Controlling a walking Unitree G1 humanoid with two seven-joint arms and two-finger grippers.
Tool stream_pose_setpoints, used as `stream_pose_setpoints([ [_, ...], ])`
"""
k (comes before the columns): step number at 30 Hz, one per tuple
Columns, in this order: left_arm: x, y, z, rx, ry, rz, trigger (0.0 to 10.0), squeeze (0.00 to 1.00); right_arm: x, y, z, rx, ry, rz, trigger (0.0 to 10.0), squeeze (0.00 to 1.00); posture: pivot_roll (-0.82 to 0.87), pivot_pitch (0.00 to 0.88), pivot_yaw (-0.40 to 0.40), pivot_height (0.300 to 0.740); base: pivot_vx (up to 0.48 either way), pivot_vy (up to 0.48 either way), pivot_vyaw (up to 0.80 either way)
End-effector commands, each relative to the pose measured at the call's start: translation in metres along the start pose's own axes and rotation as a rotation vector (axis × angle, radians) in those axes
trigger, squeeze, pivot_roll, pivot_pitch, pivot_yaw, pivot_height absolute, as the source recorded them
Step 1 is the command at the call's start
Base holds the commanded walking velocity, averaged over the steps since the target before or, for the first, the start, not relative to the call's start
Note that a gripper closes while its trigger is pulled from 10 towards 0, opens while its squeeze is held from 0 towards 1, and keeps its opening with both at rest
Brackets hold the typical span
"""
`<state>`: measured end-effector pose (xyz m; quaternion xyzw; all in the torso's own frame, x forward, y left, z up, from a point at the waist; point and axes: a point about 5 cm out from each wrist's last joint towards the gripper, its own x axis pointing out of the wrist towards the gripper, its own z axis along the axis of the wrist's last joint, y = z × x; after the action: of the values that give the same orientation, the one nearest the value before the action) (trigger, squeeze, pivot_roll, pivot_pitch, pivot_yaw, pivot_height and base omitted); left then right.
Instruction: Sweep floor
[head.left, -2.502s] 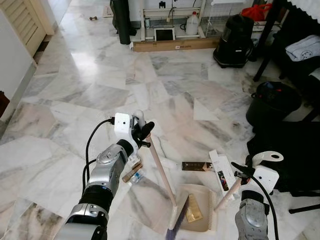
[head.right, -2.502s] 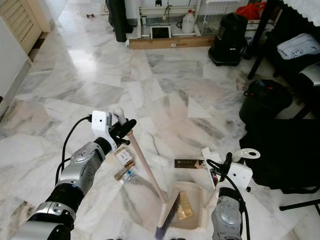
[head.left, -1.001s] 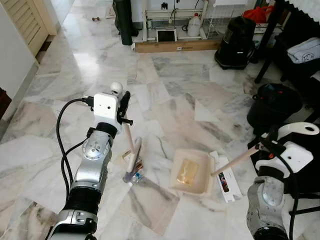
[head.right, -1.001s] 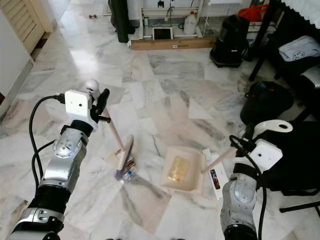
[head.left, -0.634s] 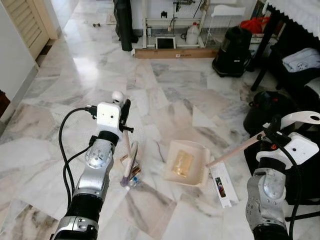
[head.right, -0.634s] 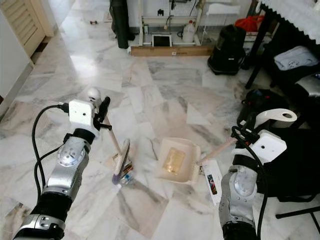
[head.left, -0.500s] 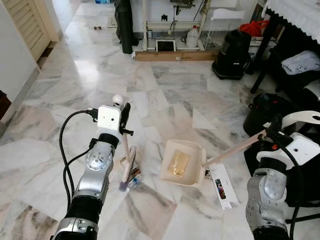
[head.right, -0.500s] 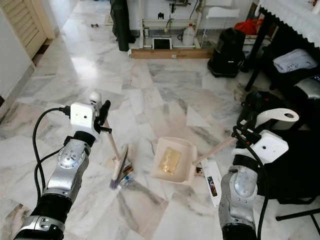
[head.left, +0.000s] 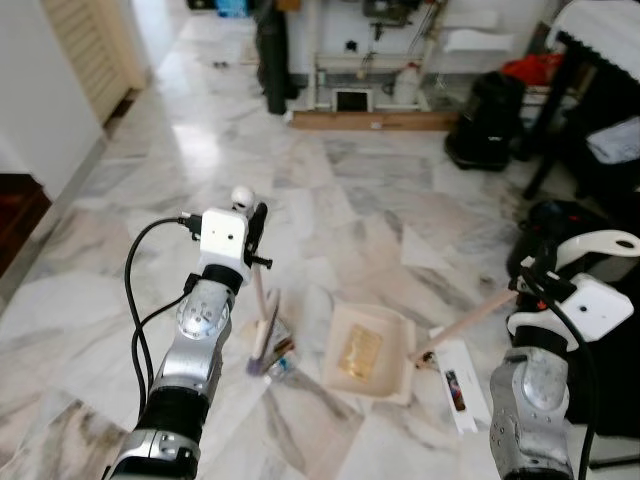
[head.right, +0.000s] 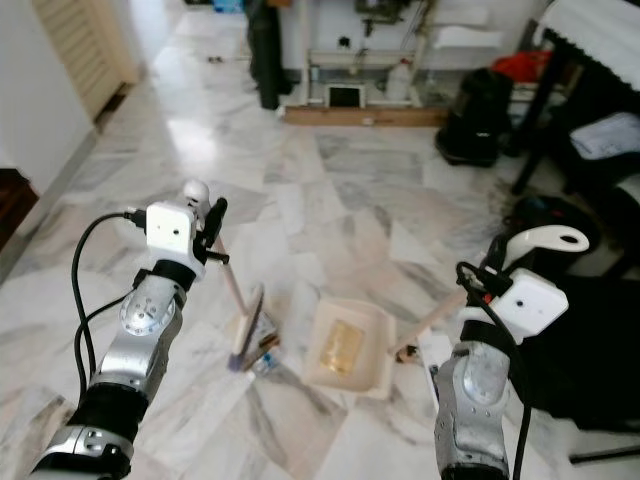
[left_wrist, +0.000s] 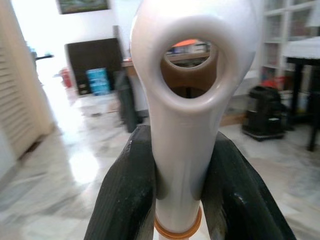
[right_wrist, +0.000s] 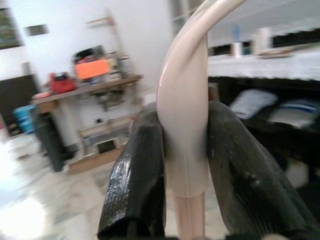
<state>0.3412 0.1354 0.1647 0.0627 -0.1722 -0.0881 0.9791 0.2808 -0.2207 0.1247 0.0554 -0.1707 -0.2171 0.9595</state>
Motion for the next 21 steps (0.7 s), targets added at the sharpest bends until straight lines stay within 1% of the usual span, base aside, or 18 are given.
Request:
stream_pose_setpoints([
  [1, 0.0029, 0.0046, 0.0097, 0.026, -0.054, 0.0, 10.0, 0.0, 0.0033, 0.0053, 0.0136, 0.033, -0.061, 0.009, 10.0, 0.0, 0.05, 0.0, 0.001, 0.74, 0.0, 0.0, 0.8],
  [8, 0.0018, 0.0062, 0.0087, 0.035, -0.054, 0.003, 10.0, 0.0, 0.003, 0.0118, 0.016, 0.058, -0.062, 0.023, 10.0, 0.0, 0.05, 0.0, -0.003, 0.74, 0.0, 0.0, 0.8],
  [12, 0.0021, 0.0064, 0.0089, 0.039, -0.053, 0.001, 10.0, 0.0, 0.0041, 0.0128, 0.0167, 0.066, -0.062, 0.021, 10.0, 0.0, 0.06, 0.0, -0.003, 0.74, 0.0, 0.0, 0.8],
  [16, 0.0035, 0.0108, 0.0088, 0.057, -0.046, 0.014, 10.0, 0.0, 0.0058, 0.0123, 0.0169, 0.103, -0.05, -0.001, 10.0, 0.0, 0.06, 0.0, -0.006, 0.74, 0.0, 0.0, 0.8],
  [21, 0.0028, 0.012, 0.0092, 0.06, -0.047, 0.019, 10.0, 0.0, 0.0058, 0.0117, 0.0166, 0.114, -0.045, -0.009, 10.0, 0.0, 0.06, 0.0, -0.007, 0.74, 0.0, 0.0, 0.8],
])
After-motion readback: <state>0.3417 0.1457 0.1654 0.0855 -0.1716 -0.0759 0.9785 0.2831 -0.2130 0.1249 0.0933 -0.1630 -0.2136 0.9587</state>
